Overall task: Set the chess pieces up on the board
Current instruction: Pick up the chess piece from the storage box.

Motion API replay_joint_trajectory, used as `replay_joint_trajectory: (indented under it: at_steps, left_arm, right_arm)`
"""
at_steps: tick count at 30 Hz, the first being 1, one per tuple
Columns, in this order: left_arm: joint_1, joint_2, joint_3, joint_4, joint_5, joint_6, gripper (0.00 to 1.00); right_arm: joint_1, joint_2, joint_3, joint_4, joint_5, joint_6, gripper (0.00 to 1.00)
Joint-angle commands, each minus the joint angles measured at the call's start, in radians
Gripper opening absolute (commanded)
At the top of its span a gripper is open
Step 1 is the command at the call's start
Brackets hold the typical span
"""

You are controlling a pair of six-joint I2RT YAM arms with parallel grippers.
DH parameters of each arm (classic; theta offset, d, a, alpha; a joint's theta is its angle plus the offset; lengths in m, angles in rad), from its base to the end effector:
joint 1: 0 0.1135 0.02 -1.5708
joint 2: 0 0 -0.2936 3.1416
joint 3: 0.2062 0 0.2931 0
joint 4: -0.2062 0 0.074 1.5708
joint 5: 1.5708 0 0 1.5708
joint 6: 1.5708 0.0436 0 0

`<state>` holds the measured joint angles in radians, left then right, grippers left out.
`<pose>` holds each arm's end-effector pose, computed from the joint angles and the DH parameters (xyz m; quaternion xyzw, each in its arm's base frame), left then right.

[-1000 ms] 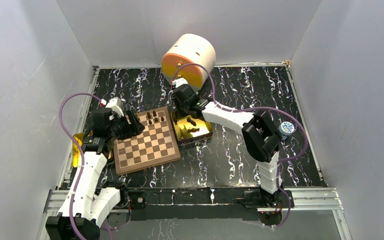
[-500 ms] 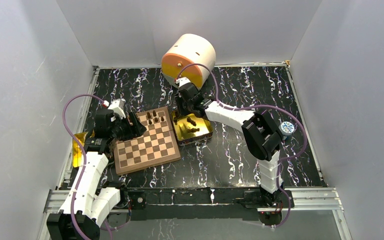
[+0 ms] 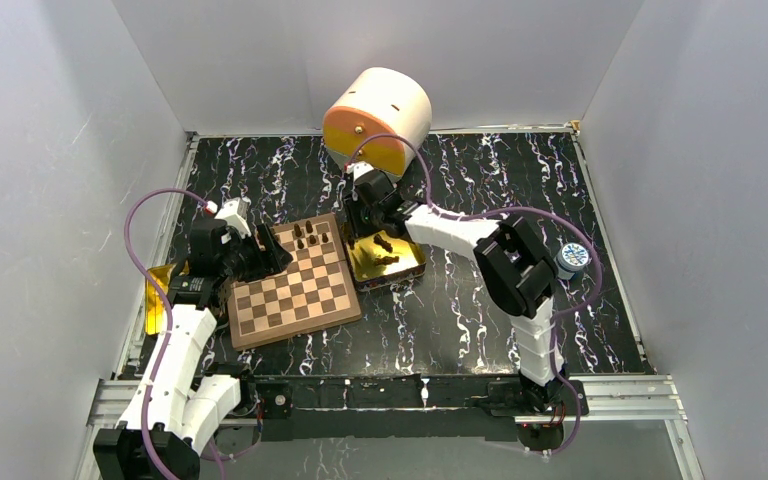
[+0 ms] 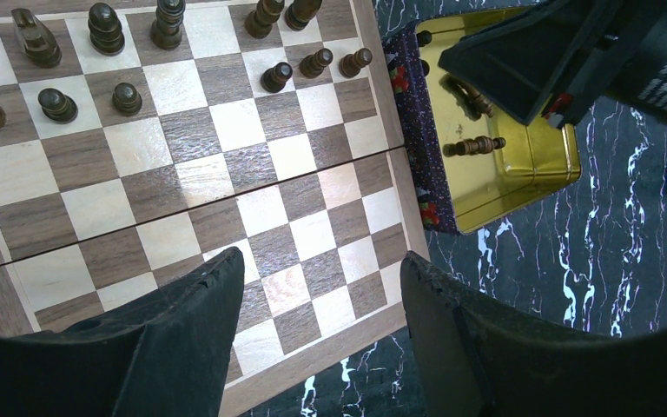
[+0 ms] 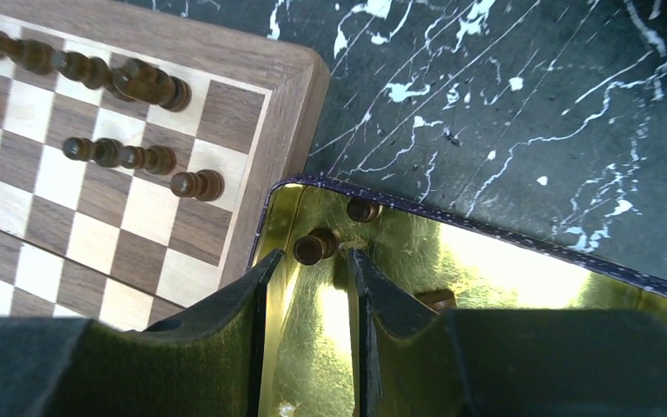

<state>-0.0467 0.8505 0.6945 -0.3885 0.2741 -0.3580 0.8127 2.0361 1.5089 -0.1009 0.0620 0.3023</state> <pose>0.2175 -0.0220 0.2888 -0.0675 0.8630 -0.2143 0.4525 0.3629 0.3793 0.2144 -0.2112 0.8652 0.2167 0.3998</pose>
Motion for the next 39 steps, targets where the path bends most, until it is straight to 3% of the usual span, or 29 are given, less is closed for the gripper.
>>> replay_joint_trajectory:
  at_steps: [1, 15, 21, 27, 39]
  left_arm:
    - [0.005, -0.022, -0.007, 0.013, -0.004, 0.010, 0.64]
    - [0.005, -0.027, -0.007, 0.011, -0.012, 0.008, 0.64]
    - [0.005, -0.025, -0.009, 0.011, -0.012, 0.008, 0.64]
    - [0.005, -0.024, -0.008, 0.012, -0.013, 0.010, 0.64]
    - [0.005, -0.024, -0.006, 0.011, -0.016, 0.010, 0.64]
  right_arm:
    - [0.023, 0.043, 0.046, 0.025, -0.010, -0.021, 0.40]
    - [0.054, 0.112, 0.121, -0.061, 0.100, -0.055, 0.35]
    - [0.056, 0.103, 0.138, -0.068, 0.119, -0.068, 0.40]
    - [0.060, 0.104, 0.155, -0.066, 0.122, -0.091, 0.39]
    - [0.062, 0.097, 0.162, -0.088, 0.152, -0.114, 0.25]
